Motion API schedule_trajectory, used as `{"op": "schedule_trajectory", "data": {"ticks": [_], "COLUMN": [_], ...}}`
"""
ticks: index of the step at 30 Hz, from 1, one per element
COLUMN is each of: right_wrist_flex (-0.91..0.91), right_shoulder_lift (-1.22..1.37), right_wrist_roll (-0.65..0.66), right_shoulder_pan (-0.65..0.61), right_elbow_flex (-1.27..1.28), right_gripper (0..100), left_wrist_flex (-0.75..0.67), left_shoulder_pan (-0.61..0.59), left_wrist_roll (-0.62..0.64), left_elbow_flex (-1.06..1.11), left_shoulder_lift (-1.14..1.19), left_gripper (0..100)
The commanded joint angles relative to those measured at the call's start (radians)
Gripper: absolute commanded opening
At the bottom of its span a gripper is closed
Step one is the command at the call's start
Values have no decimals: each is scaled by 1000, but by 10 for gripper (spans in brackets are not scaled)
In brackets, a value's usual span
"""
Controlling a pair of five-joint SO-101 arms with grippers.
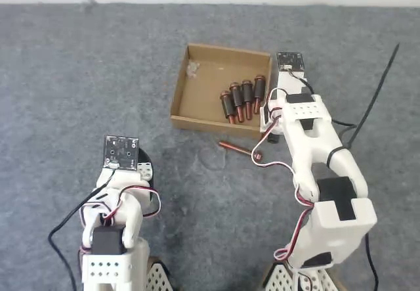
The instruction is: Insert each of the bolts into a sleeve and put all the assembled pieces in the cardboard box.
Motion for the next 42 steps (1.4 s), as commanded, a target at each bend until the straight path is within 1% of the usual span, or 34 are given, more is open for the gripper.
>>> {"op": "schedule_trajectory", "data": {"ticks": [1,8,13,18,27,29,31,42], "right_wrist_flex": [7,50,125,127,-104,-179,-203,8], "right_shoulder_lift": [13,4,-79,-122,-117,-91,-61,64], "right_wrist_roll": [-5,-3,-6,-11,-9,-9,-9,-3], "right_shoulder_pan": [-38,-36,-38,-38,-36,-36,-36,-38], "right_elbow_flex": [-14,-29,-54,-35,110,147,152,-31], "right_gripper": [102,108,195,154,145,145,144,144], "left_wrist_flex": [-28,-28,-28,-29,-29,-29,-29,-29], "left_shoulder_pan": [-8,-8,-8,-8,-8,-8,-8,-8], "left_wrist_roll": [-9,-9,-9,-9,-9,-9,-9,-9], "left_elbow_flex": [-8,-8,-8,-8,-8,-8,-8,-8], "left_shoulder_lift": [-12,-12,-12,-12,-12,-12,-12,-11], "left_gripper": [13,13,13,13,13,13,13,13]}}
